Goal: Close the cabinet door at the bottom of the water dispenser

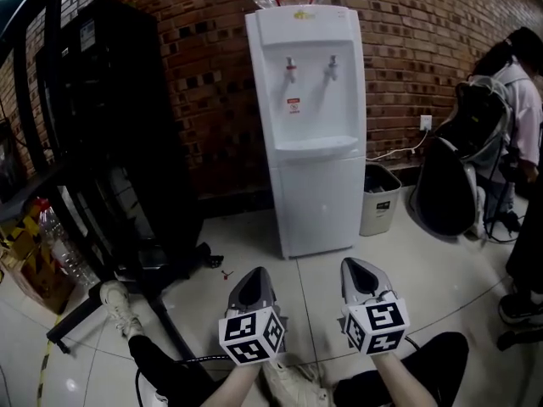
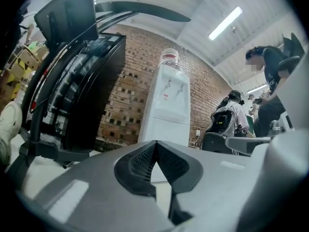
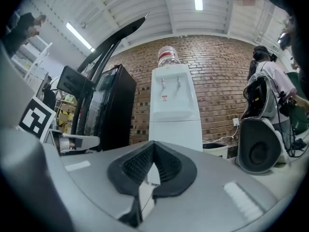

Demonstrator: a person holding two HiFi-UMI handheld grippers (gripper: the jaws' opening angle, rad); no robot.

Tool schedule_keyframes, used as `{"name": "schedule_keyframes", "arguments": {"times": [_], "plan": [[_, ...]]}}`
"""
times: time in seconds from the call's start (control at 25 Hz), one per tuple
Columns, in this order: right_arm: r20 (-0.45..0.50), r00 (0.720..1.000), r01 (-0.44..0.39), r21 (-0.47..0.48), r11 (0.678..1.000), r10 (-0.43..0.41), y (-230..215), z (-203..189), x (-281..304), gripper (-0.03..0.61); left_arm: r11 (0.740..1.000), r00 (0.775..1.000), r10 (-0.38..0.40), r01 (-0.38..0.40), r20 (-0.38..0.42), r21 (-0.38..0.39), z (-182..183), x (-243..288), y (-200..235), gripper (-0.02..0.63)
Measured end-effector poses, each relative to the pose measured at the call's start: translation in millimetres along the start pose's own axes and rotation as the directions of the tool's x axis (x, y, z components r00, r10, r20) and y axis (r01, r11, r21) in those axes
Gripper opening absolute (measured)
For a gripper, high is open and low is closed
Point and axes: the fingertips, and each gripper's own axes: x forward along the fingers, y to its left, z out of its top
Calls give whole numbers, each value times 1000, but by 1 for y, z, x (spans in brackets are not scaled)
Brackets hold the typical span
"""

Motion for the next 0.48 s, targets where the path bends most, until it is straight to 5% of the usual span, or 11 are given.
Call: {"name": "schedule_keyframes", "arguments": {"times": [0.48], "plan": [[-6,1000,7,21,1000,-7,-3,-2,-2,0,1000,1000,7,-8,-5,-14,-1,-2,2,14]]}}
